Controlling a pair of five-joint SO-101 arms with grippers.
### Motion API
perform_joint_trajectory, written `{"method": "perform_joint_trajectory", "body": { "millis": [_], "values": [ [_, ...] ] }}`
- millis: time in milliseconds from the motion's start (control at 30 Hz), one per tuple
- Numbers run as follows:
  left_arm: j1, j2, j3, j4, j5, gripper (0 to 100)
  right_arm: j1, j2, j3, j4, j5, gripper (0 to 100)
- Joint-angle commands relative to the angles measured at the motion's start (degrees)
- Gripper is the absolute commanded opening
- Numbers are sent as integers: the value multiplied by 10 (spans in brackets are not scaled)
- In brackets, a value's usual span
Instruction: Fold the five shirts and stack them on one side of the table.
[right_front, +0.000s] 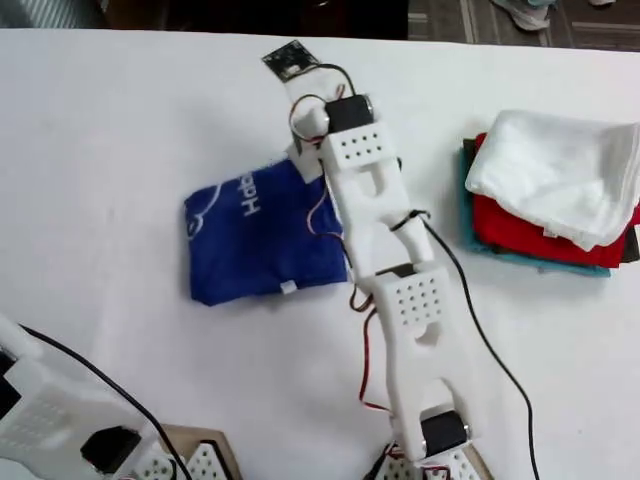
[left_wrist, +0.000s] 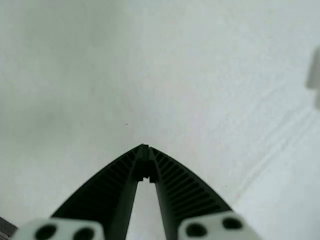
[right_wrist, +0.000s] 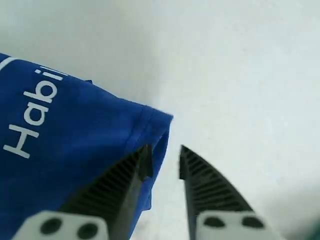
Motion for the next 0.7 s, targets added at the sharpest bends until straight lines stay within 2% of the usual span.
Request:
{"method": "perform_joint_trajectory", "body": {
  "millis": [0,267,467,667],
  "values": [
    [7,-30,-3,-5,3,28,2,-16,-11,3,0,270],
    [6,-31,-3,-6,2,28,-32,-32,-22,110,-123,283],
    [9,-29,-5,-7,3,28,-68,-24,25,109,-159,286],
    [6,-29,-3,-7,3,28,-54,-7,57,101,-202,286]
  ]
}}
